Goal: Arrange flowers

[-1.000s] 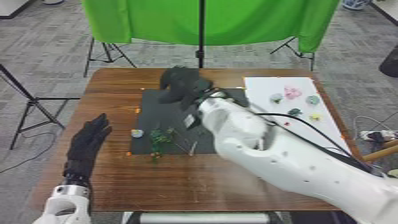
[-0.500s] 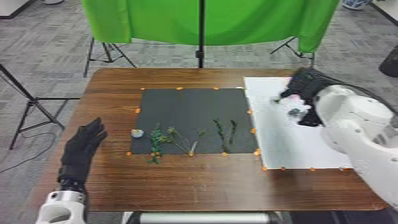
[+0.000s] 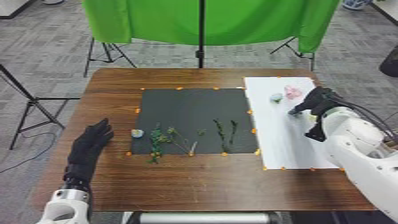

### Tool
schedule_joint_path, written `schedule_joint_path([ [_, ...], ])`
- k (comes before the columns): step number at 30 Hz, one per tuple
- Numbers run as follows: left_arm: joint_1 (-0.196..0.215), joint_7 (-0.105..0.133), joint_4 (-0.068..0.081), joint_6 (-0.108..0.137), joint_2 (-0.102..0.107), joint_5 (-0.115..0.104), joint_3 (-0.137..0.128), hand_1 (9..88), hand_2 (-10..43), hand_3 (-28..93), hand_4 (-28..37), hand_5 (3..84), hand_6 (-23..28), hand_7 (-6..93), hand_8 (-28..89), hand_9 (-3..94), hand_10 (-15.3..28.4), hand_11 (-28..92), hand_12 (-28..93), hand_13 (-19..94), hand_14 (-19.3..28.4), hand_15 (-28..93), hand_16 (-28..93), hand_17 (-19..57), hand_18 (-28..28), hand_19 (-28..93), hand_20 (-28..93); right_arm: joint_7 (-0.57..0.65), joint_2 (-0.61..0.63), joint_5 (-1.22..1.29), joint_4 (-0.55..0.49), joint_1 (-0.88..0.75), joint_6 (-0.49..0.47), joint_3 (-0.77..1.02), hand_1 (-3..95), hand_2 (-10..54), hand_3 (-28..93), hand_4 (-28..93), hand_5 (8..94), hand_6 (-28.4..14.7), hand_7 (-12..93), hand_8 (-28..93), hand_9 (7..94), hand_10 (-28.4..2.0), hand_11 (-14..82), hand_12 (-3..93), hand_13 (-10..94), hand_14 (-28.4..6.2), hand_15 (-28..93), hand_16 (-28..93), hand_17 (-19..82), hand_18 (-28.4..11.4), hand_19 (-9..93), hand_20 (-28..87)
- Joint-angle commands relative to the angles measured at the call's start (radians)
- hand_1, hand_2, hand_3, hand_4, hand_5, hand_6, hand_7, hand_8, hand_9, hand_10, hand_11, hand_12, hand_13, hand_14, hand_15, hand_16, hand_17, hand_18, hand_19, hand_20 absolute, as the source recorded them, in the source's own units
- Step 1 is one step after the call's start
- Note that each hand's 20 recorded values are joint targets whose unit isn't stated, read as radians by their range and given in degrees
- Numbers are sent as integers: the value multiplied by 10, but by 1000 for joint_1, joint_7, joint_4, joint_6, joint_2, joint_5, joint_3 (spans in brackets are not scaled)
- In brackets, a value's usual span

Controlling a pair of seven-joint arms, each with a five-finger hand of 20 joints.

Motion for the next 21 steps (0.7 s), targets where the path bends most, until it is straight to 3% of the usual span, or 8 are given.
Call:
schedule_joint_path([
  [1, 13, -22, 3, -21, -16, 12, 4, 200, 55, 598, -283, 390, 48, 55, -48, 352, 114, 90, 122, 263, 154, 138, 39, 21, 126, 23, 185, -9, -23, -6, 28, -1, -26, -43, 372, -95, 601, -126, 569, -24, 97, -66, 752, -163, 217, 239, 889, -50, 522, 325, 657, -80, 932, 374],
  [5, 19, -25, 1, -20, -19, 12, 3, 202, 53, 601, -283, 391, 48, 55, -49, 352, 114, 91, 121, 264, 154, 139, 39, 21, 126, 23, 185, -27, -29, -15, 54, -1, -20, -87, 386, -95, 601, -129, 577, -17, 105, -67, 764, -157, 221, 235, 898, -48, 517, 326, 662, -80, 932, 380],
  [10, 23, -30, 0, -21, -22, 13, -1, 209, 50, 602, -283, 391, 48, 55, -49, 352, 114, 90, 120, 264, 155, 139, 39, 21, 127, 23, 185, -87, -28, -36, 89, -7, 109, -129, 408, -95, 604, -131, 592, -10, 116, -72, 774, -148, 227, 234, 905, -44, 514, 328, 665, -78, 932, 383],
  [13, 28, -30, -3, -19, -25, 12, -3, 208, 49, 608, -283, 392, 48, 55, -49, 352, 114, 90, 120, 264, 155, 139, 39, 21, 126, 23, 185, -108, -18, -54, 97, 6, 188, -157, 524, -95, 555, -145, 699, 11, 156, 0, 847, -120, 224, 305, 930, -28, 524, 337, 688, -76, 932, 436],
  [15, 31, -29, -5, -19, -26, 13, -6, 210, 48, 610, -283, 392, 49, 55, -48, 352, 115, 90, 121, 264, 155, 139, 39, 21, 127, 23, 185, -115, -9, -79, 68, 12, 175, -140, 623, -95, 482, -119, 788, 13, 182, 75, 903, -99, 207, 368, 937, -23, 546, 328, 706, -75, 932, 457],
  [21, 37, -31, -8, -16, -17, 11, -17, 210, 45, 614, -283, 393, 49, 55, -48, 353, 115, 91, 122, 264, 155, 139, 39, 21, 127, 23, 185, -153, -18, -69, -60, 172, 232, -190, 644, -95, 485, -116, 818, 6, 183, 93, 919, -94, 214, 372, 937, -19, 563, 315, 716, -72, 932, 464],
])
